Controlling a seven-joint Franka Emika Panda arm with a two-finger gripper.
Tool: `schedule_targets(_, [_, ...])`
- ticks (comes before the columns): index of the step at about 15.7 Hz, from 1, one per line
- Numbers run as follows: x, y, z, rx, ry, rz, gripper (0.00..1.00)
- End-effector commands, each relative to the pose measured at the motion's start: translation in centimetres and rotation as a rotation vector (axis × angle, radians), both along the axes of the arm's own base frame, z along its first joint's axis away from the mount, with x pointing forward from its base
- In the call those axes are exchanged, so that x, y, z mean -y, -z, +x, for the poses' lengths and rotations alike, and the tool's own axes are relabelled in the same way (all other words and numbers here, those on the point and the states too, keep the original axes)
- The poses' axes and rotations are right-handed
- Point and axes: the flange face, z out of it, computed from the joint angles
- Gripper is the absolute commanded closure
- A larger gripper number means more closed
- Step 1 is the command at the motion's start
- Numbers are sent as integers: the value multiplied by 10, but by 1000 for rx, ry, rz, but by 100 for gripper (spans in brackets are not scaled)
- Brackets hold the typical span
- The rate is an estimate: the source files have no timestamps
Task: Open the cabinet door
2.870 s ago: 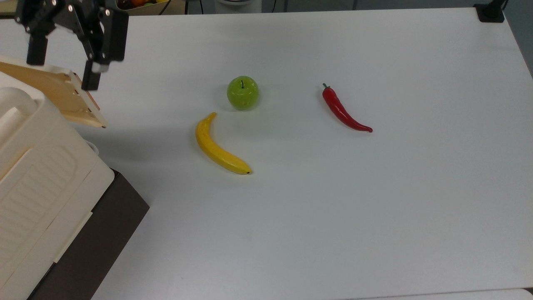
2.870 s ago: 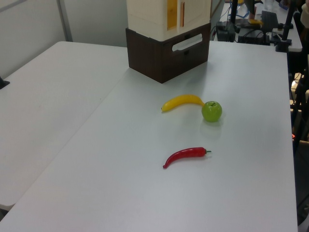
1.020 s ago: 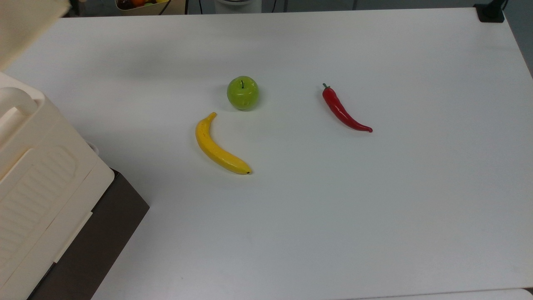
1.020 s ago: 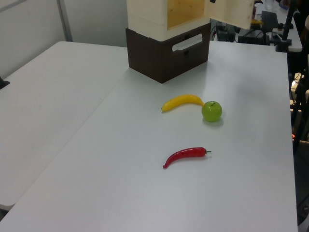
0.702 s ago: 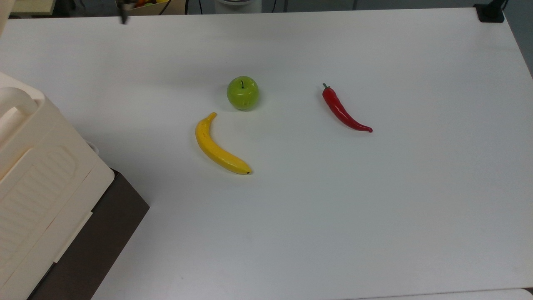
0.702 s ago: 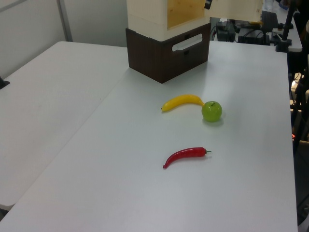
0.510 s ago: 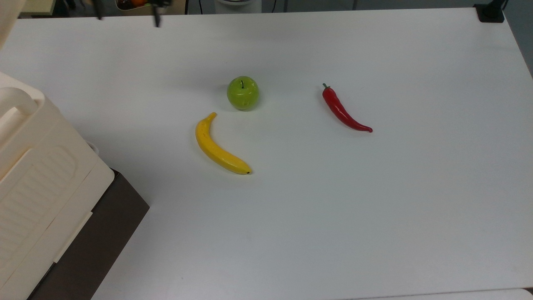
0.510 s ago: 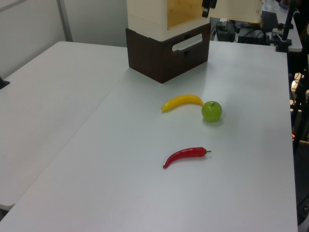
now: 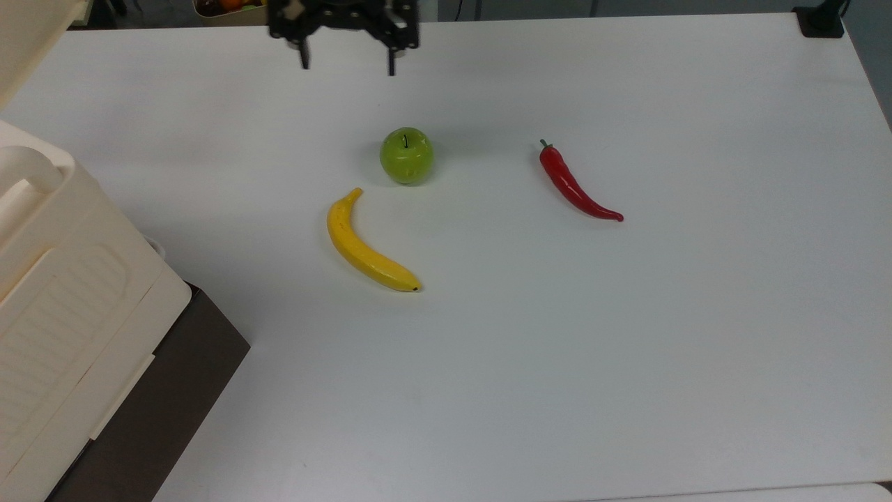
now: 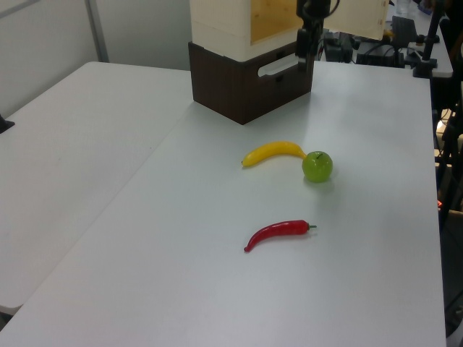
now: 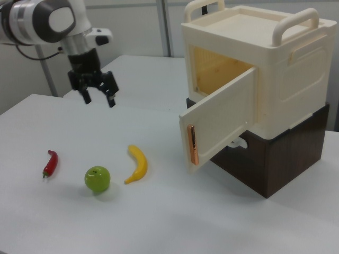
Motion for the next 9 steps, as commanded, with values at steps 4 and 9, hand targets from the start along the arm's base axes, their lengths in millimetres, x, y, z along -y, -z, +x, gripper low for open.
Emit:
schedule_targets(4, [11,2,-34,-61,36,1,0])
schedule_targets(9, [13,0,-33,-55,39,0,0])
